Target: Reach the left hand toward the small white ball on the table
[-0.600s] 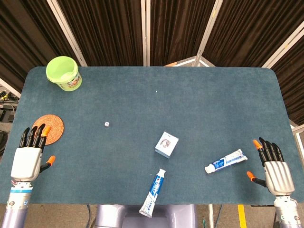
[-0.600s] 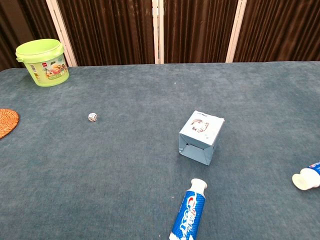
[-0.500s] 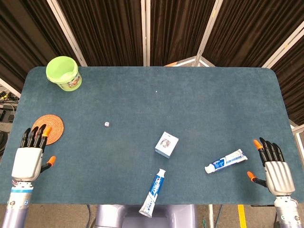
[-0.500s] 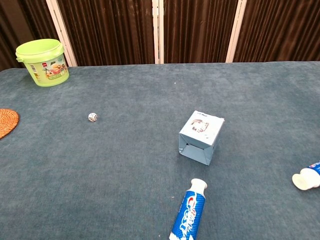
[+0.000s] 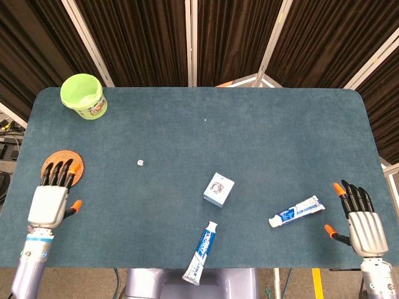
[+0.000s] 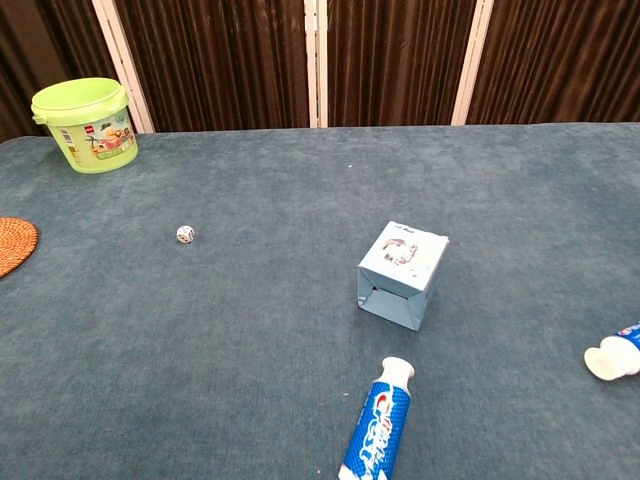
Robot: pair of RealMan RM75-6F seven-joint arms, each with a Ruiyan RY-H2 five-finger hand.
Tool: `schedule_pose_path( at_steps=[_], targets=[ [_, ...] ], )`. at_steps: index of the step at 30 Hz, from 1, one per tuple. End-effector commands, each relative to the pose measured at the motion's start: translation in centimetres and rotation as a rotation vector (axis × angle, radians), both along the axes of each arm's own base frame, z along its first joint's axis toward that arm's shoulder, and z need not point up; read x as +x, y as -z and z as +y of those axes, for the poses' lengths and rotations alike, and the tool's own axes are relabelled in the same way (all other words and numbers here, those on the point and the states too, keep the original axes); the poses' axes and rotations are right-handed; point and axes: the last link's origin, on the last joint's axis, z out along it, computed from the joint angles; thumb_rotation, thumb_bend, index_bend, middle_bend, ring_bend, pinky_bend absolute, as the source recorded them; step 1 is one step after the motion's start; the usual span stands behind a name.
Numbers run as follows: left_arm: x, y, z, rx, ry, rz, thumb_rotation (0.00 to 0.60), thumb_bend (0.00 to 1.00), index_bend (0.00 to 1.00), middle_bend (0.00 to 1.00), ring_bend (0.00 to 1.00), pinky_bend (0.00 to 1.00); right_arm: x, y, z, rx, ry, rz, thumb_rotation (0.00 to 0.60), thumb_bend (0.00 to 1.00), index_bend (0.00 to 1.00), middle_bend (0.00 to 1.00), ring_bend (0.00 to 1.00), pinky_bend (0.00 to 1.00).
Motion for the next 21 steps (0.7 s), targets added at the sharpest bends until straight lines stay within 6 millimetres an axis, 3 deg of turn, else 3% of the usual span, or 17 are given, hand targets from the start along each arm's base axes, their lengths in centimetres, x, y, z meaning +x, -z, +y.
schedule_pose_path(
  at_steps=[1, 3, 9, 16, 21],
  targets=[
    [1.6, 1.8, 4.0, -0.032, 0.008, 0.030, 0.600, 0.25, 0.16, 0.00, 0.00, 0.00, -0.1, 0.0, -0.2, 0.002, 0.005, -0.003, 0.600, 0.08, 0.00, 0.00, 0.00, 0.00],
    [3.1, 3.4, 7.6, -0.055, 0.007, 0.055, 0.600, 0.25, 0.18, 0.00, 0.00, 0.00, -0.1, -0.3, -0.3, -0.001, 0.008, -0.011, 0.600, 0.08, 0.00, 0.00, 0.00, 0.00],
    [5.1, 6.6, 12.2, -0.106, -0.025, 0.109, 0.600, 0.26, 0.26, 0.00, 0.00, 0.00, -0.3, -0.6, -0.5, -0.006, 0.019, -0.019, 0.600, 0.08, 0.00, 0.00, 0.00, 0.00],
    [7.3, 9.9, 14.9, -0.154, -0.027, 0.148, 0.600, 0.26, 0.32, 0.00, 0.00, 0.00, -0.4, -1.3, -0.7, -0.028, 0.022, -0.035, 0.600, 0.08, 0.00, 0.00, 0.00, 0.00],
    [8.4, 11.8, 15.8, -0.182, -0.023, 0.167, 0.600, 0.27, 0.35, 0.00, 0.00, 0.00, -0.5, -1.4, -0.7, -0.033, 0.027, -0.035, 0.600, 0.08, 0.00, 0.00, 0.00, 0.00]
  ],
)
